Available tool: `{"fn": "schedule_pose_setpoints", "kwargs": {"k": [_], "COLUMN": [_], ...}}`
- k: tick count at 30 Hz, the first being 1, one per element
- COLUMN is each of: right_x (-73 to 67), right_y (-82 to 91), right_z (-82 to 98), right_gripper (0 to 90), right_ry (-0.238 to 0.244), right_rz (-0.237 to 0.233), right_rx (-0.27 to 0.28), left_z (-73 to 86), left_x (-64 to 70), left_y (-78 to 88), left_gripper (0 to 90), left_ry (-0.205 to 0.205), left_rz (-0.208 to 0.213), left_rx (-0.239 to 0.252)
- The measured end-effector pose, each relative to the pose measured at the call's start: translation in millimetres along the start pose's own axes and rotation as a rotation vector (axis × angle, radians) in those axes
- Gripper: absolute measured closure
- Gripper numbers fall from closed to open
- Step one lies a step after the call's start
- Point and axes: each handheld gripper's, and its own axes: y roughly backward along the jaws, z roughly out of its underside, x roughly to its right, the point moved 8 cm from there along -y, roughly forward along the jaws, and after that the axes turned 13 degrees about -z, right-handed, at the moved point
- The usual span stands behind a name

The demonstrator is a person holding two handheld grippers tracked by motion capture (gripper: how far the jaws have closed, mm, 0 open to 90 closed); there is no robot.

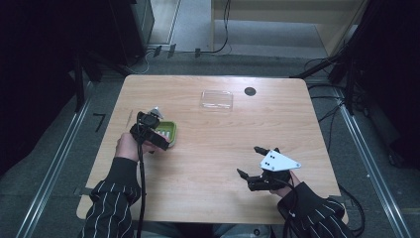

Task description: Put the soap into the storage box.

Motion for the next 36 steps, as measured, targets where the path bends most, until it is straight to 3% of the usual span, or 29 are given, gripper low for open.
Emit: {"fn": "schedule_pose_setpoints", "kwargs": {"k": [22, 36], "right_x": [0.1, 0.1], "right_y": [0.1, 0.1], "right_z": [0.2, 0.3], "right_gripper": [13.7, 13.7], "right_ry": [-0.001, -0.001], "right_rz": [0.003, 0.003], "right_rx": [-0.002, -0.001], "left_z": [-19.7, -27.6], "left_x": [-12.9, -20.3], "left_y": [-2.0, -12.9], "left_gripper": [13.8, 13.8], "left_ry": [0.064, 0.115], "left_rz": [-0.025, -0.039], "left_rx": [0.034, 0.037]}}
